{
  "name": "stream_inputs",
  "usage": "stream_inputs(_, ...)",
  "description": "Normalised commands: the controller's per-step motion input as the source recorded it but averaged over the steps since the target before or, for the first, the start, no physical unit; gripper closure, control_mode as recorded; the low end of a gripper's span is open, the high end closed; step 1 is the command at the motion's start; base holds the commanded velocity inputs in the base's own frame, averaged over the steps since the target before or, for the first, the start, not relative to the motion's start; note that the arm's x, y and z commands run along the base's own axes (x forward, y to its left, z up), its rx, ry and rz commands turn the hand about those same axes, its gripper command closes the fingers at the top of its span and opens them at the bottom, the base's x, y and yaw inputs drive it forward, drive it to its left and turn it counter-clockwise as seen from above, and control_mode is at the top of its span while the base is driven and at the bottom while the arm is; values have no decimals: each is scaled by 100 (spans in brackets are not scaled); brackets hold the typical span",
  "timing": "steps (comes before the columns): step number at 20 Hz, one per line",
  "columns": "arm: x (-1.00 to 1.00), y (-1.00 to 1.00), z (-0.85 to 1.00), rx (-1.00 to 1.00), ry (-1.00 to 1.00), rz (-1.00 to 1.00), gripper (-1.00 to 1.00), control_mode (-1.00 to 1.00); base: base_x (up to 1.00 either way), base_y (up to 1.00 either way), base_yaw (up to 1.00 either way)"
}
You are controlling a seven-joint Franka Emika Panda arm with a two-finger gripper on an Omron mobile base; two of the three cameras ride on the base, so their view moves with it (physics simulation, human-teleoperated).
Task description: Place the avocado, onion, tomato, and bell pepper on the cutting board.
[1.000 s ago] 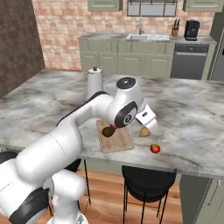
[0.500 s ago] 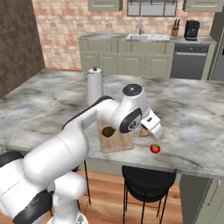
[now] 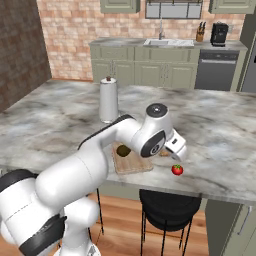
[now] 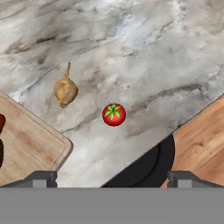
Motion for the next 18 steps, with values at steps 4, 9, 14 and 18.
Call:
stream_inputs(4, 4, -16, -24, 0, 0, 5, -100, -100, 0, 0, 0)
stream_inputs(9, 5, -9, -18, 0, 2, 3, -100, -100, 0, 0, 0)
stream_inputs(14, 2, -1, -14, 0, 3, 2, -100, -100, 0, 0, 0)
stream_inputs(18, 8, -1, -16, 0, 4, 2, -100, -100, 0, 0, 0)
